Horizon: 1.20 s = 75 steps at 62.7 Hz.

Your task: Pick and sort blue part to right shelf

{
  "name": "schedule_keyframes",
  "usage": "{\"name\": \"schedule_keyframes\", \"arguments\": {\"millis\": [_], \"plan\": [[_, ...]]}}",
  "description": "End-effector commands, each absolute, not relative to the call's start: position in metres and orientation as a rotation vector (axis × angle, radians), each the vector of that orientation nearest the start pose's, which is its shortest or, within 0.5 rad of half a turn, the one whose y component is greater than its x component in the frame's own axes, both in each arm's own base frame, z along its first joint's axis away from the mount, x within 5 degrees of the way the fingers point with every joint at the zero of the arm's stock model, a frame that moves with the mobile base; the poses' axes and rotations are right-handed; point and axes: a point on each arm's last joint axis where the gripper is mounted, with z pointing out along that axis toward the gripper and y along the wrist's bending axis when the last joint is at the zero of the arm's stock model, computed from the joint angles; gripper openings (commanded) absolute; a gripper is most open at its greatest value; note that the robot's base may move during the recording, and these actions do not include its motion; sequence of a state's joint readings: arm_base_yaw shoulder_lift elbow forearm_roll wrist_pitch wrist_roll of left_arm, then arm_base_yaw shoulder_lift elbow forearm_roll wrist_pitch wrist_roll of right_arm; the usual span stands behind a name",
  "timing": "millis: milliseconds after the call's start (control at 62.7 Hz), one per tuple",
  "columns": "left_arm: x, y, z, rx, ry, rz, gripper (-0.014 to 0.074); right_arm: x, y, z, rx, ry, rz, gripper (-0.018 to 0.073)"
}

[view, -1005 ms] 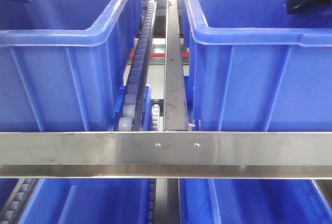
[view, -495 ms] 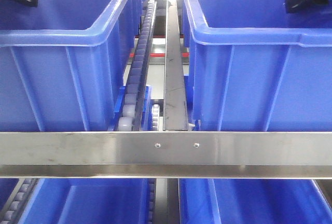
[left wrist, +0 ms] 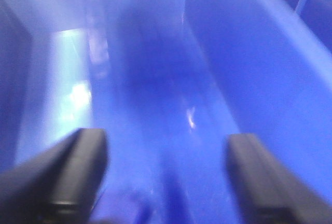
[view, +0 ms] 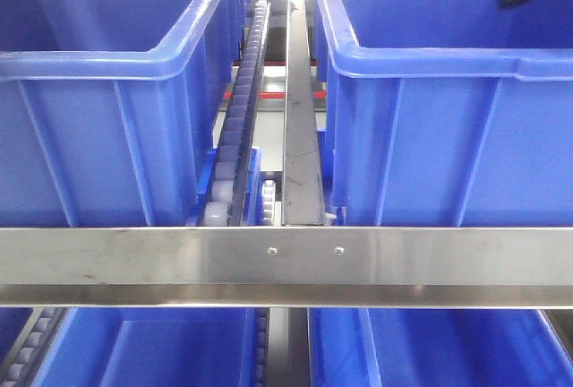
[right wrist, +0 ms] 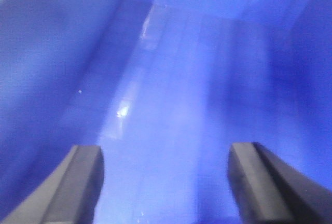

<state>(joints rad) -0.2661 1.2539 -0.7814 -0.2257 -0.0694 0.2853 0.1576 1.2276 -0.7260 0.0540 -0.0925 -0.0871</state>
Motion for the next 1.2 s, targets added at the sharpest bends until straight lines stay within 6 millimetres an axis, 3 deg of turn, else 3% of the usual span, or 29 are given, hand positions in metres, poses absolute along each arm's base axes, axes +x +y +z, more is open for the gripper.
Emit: {"name": "schedule_keyframes", "arguments": {"millis": [0,96,176,223,590,782,1085,1181], "plan": [[0.257,-0.064,0.336,0.255,1.720,-0.119,0.0270,0.252,0.035,0.330,-0.152,1.721,0.067,0.0397],[0.249,-0.056,0.344,0.240,1.723,-0.110,0.0113,0.242,0.030,0.342,-0.136,1.690,0.057,0.0235],[0.244,-0.049,0.350,0.217,1.707,-0.094,0.0132,0.234,0.027,0.350,-0.127,1.655,0.053,0.0093],[0.241,-0.044,0.354,0.200,1.699,-0.082,0.0132,0.230,0.026,0.354,-0.125,1.639,0.052,0.0052],[0.206,-0.007,0.369,-0.031,1.619,-0.067,0.0132,0.203,0.023,0.364,-0.099,1.632,0.079,0.0058],[0.170,-0.005,0.352,-0.029,1.601,-0.069,0.0132,0.180,0.020,0.350,-0.093,1.589,0.076,0.0058],[0.101,-0.006,0.324,-0.004,1.547,-0.095,0.0132,0.124,0.013,0.327,-0.086,1.501,0.079,0.0058],[0.085,-0.005,0.323,0.001,1.497,-0.099,0.0132,0.107,0.012,0.325,-0.085,1.470,0.082,0.0058]]}}
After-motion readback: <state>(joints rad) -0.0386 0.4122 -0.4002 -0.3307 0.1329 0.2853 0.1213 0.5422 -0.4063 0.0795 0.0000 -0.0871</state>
